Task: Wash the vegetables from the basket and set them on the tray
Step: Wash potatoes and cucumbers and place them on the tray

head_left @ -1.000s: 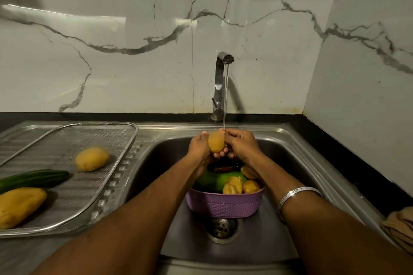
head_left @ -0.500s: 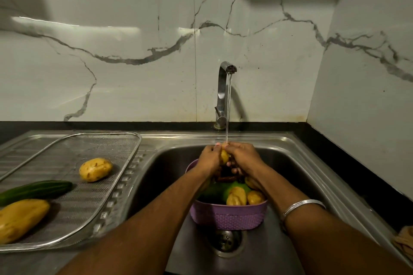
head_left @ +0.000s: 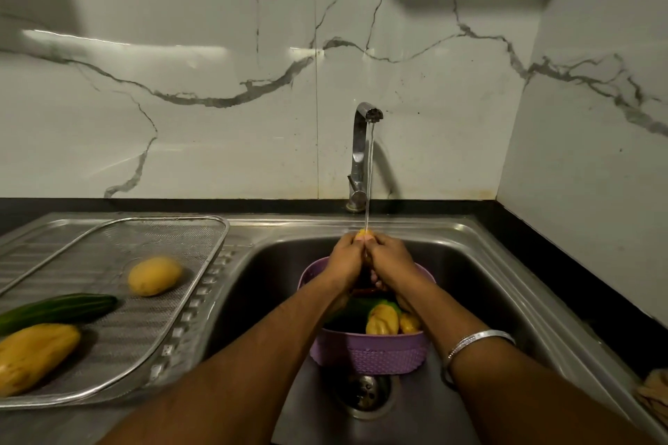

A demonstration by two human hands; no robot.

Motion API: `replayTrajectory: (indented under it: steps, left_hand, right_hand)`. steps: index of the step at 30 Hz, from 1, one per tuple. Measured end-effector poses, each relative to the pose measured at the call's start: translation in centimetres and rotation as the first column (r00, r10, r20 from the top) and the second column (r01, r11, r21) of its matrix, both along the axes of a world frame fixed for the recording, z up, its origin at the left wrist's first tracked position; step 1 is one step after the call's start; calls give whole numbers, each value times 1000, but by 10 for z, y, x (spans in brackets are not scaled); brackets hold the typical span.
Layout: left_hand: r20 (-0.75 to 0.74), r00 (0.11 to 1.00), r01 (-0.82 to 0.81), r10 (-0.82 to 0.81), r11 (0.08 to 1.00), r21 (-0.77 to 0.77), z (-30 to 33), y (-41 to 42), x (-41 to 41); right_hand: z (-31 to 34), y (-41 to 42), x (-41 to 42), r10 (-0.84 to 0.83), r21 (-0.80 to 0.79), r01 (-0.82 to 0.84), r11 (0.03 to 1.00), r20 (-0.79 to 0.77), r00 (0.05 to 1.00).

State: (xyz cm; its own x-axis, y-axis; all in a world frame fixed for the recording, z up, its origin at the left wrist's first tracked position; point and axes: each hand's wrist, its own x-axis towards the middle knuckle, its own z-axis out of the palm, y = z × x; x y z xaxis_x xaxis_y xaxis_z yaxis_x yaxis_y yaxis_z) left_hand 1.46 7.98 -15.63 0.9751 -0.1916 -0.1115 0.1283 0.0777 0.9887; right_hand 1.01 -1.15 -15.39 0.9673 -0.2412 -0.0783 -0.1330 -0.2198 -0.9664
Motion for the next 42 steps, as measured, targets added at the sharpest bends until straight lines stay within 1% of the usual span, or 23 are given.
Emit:
replayTrajectory:
  steps: [2, 4, 6, 7, 11, 13, 15, 16, 18, 20, 22, 25, 27, 28, 29, 31, 32, 34, 36, 38, 40, 42]
  left_hand:
    - [-20, 999, -25, 26, 999, 26, -1, 0, 2]
    - [-1, 999, -51, 51, 997, 51, -4, 1, 4]
    - [20, 997, -77, 76, 996, 50, -6, 3, 5]
    - [22, 997, -76, 75, 996, 46, -6, 2, 6]
    - [-20, 1000, 8, -9, 999, -51, -4, 2, 4]
    - [-31, 995, 88, -92, 992, -89, -3, 6, 5]
    - [-43, 986, 154, -160, 981, -119, -2, 11, 4]
    - [-51, 984, 163, -170, 979, -126, -2, 12, 4]
    - [-35, 991, 128, -131, 988, -86, -4, 11, 4]
    - [13, 999, 38, -39, 999, 8, -7, 7, 3]
    - [41, 998, -45, 43, 998, 44, -10, 3, 5]
    - [-18, 994, -113, 112, 992, -57, -5, -2, 0]
    - [-44, 986, -168, 163, 977, -131, 1, -6, 2]
    - [-51, 982, -186, 180, 971, -153, 4, -6, 2]
    - [-47, 981, -192, 187, 970, -151, 5, -6, 2]
    - [4, 986, -168, 169, 982, -86, 4, -2, 5]
    - [34, 988, -149, 150, 988, -47, 3, 0, 7]
    - [97, 990, -108, 107, 994, 2, 1, 3, 8]
    - [182, 979, -107, 97, 993, 44, -2, 4, 8]
    - [218, 962, -181, 163, 981, 65, -4, 4, 4]
    - [175, 968, -201, 181, 973, 109, -9, 2, 3]
    - [83, 988, -143, 131, 978, 151, -10, 1, 4]
  right_hand:
    - [-3, -3, -1, 13, 0, -13, 1000, -29, 1000]
    - [-7, -7, 1, 48, -22, -48, 999, -5, 999]
    - [-10, -8, 0, 75, -72, -74, 995, 11, 997]
    - [-10, -7, -1, 71, -70, -70, 995, 19, 997]
    - [-11, -11, -1, 1, 25, -2, 1000, 38, 999]
    - [-10, -14, -3, 22, 103, -25, 994, 33, 999]
    - [-10, -16, -6, 54, 135, -58, 989, 34, 998]
    - [-10, -16, -7, 67, 140, -70, 988, 30, 997]
    - [-11, -15, -6, 91, 118, -91, 989, 5, 996]
    - [-12, -14, -5, 119, 53, -118, 992, -18, 993]
    - [-11, -10, -6, 119, -83, -119, 989, 2, 993]
    - [-11, 1, -6, 32, -281, -3, 960, 98, 995]
    - [-12, 9, -6, -38, -352, 81, 933, 125, 991]
    - [-13, 13, -4, -78, -342, 111, 933, 109, 991]
    - [-13, 15, -2, -111, -277, 128, 952, 77, 991]
    - [-12, 19, 1, -162, -45, 162, 986, 13, 987]
    - [-11, 20, 1, -188, 53, 189, 981, -15, 982]
    - [-11, 18, 4, -239, 136, 240, 961, -22, 971]
    - [-13, 13, 7, -282, 142, 278, 950, 11, 959]
    - [-15, 9, 10, -283, 61, 279, 958, 76, 956]
    - [-18, 11, 13, -207, -48, 215, 975, 140, 968]
    - [-18, 17, 12, -138, -107, 161, 981, 192, 972]
